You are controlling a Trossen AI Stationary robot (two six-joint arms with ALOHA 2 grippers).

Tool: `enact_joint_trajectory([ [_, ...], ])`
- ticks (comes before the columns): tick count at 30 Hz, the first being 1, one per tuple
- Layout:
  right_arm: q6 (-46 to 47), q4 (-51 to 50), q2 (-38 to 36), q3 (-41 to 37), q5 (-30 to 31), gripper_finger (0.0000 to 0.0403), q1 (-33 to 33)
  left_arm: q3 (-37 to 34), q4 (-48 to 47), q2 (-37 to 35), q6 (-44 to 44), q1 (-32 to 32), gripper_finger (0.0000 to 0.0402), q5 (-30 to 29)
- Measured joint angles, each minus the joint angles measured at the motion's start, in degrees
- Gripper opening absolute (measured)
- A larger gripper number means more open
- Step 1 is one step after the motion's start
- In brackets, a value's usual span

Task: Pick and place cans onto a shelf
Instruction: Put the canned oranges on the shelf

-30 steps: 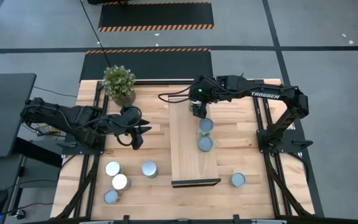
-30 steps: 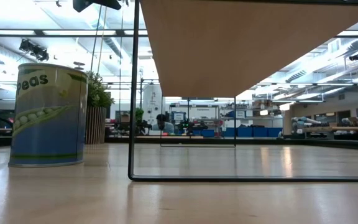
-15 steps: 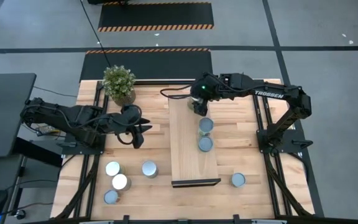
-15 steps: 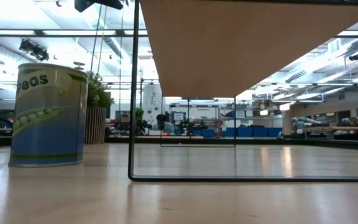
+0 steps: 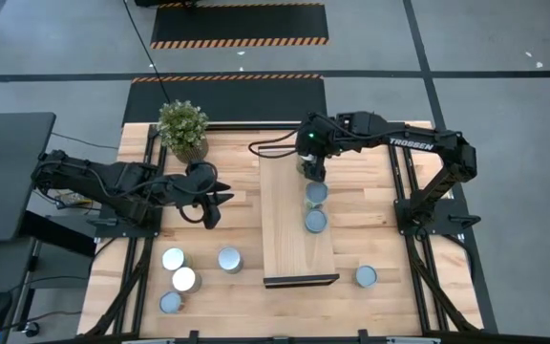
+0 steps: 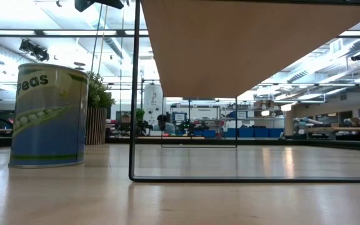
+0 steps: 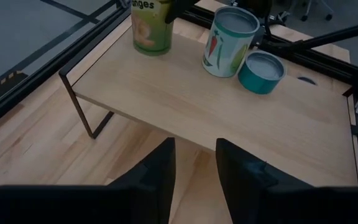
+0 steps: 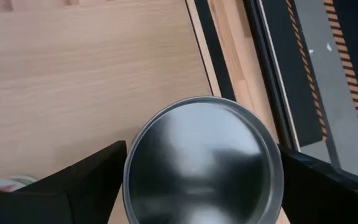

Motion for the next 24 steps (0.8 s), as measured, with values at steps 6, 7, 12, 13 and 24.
enact_joint_trajectory([
  [6,-3.1,-0.2,0.0,0.0,0.3,0.0397,-0.9,0.0,0.0,0.0,-0.1,0.0,0.0121,0.0],
  [7,-3.7,-0.2,0.0,0.0,1.4,0.0396,-1.0,0.0,0.0,0.0,-0.3,0.0,0.0121,0.0],
  [12,-7.6,-0.2,-0.2,0.0,4.5,0.0399,-1.1,0.0,0.0,0.0,-0.4,0.0,0.0121,0.0],
  [13,-7.7,-0.3,-0.2,0.0,4.5,0.0399,-1.1,0.0,0.0,0.0,-0.4,0.0,0.0121,0.0],
  [24,-7.8,-0.1,-0.2,0.0,0.7,0.0400,-1.1,0.0,0.0,0.0,-0.4,0.0,0.0121,0.0],
])
